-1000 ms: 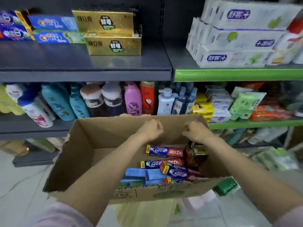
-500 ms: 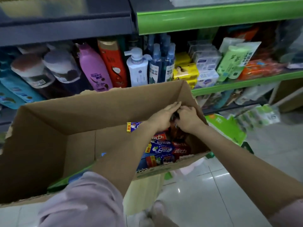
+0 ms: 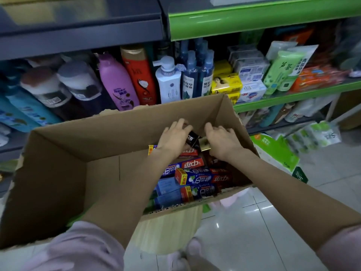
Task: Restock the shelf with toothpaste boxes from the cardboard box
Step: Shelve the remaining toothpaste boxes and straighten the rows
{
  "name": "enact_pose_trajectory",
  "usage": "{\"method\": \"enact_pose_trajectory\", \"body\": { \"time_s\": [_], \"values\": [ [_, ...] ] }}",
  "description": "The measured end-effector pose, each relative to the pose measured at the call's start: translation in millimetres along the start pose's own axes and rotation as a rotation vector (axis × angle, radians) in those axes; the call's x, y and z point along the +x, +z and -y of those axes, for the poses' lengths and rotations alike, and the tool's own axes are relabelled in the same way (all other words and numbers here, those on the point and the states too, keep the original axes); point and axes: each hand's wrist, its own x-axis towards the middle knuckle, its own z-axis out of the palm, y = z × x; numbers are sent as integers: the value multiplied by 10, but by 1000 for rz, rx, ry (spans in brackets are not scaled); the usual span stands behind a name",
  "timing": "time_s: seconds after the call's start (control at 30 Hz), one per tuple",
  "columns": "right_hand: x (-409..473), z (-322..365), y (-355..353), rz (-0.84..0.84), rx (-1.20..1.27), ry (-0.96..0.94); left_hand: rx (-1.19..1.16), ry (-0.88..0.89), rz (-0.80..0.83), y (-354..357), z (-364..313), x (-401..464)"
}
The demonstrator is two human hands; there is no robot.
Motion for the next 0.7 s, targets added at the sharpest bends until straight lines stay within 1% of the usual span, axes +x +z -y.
{"method": "enact_pose_trajectory", "body": {
  "time_s": [0.03,0.13,0.17,0.23,0.3,0.37,0.4,0.5,0.57,0.63,0.7],
  "values": [
    [-3,-24,-60,-24,117,26,-111,-36,-39,-54,55,-53],
    [-36,-119,-267,-133,562,34,-616,-204,-214,-303,153,-268],
    [-59,-113,-343,-169,700,18,-720,-240,-278,-407,165,-351],
    [-98,-59,-494,-239,934,-11,-790,-268,-410,-599,190,-481],
    [-138,66,-666,-321,1053,-26,-813,-284,-532,-811,212,-608],
    [-192,226,-884,-387,1129,-49,-826,-318,-616,-1041,219,-709],
    [-233,315,-1013,-423,1141,-93,-825,-333,-653,-1170,223,-769],
    [-371,602,-1426,-495,1116,-284,-839,-322,-753,-1615,232,-987],
    [-430,783,-1687,-497,1102,-396,-872,-328,-817,-1903,255,-1105],
    [-460,957,-1914,-489,1052,-469,-876,-365,-887,-2153,310,-1213],
    [-456,1116,-2146,-516,943,-514,-893,-410,-962,-2383,380,-1314]
  ]
}}
